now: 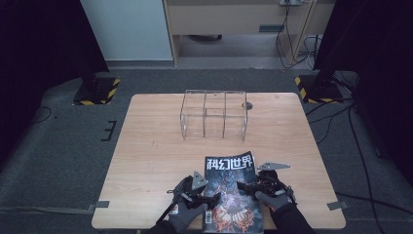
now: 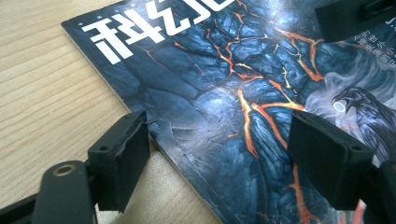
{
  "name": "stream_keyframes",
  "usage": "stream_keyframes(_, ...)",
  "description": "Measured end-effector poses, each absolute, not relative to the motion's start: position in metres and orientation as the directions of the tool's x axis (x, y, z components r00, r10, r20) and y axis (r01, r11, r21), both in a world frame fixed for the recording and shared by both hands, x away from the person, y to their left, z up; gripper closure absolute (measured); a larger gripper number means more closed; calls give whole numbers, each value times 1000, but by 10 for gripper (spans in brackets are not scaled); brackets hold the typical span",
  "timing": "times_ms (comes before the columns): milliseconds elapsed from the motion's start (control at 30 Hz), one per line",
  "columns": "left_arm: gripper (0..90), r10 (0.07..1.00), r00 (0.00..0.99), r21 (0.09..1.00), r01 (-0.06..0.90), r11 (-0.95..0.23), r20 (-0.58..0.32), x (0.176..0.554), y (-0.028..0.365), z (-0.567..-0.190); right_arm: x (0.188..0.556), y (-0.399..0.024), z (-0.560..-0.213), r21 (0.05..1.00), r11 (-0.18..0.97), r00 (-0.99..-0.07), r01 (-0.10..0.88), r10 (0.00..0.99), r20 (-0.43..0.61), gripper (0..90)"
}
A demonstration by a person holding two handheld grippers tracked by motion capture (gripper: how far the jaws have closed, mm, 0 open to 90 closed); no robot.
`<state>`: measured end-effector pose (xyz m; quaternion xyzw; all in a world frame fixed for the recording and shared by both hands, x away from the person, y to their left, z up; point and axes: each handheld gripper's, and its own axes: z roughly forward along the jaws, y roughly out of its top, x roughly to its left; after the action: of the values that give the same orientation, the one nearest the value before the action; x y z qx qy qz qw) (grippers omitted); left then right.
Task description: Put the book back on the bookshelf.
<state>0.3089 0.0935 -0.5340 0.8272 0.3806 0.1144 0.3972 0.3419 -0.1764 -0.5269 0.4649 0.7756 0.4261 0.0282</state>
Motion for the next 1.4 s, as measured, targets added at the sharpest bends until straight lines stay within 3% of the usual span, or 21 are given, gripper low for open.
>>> stream_keyframes(167,194,719,686,745,537,-395,-113,309,93,-534,345,-172,-527,689,207,-564,695,751,343,321)
stream_keyframes(400,189,717,688,746,535,-397,-112,309,93,-534,345,-167,-526,694,247,-572,677,769,284,536)
stream_keyframes(767,194,714,690,747,537,-393,-120,311,95,-534,345,-170,-516,713,239,-574,659,772,272,774)
stream_keyframes(1100,203,741,655,762,554,-335,-150,316,104,-531,335,-166,-500,767,236,-621,596,742,254,847)
stream_keyframes(1400,193,740,647,774,560,-296,-186,319,109,-528,327,-164,-484,820,224,-663,526,712,231,856)
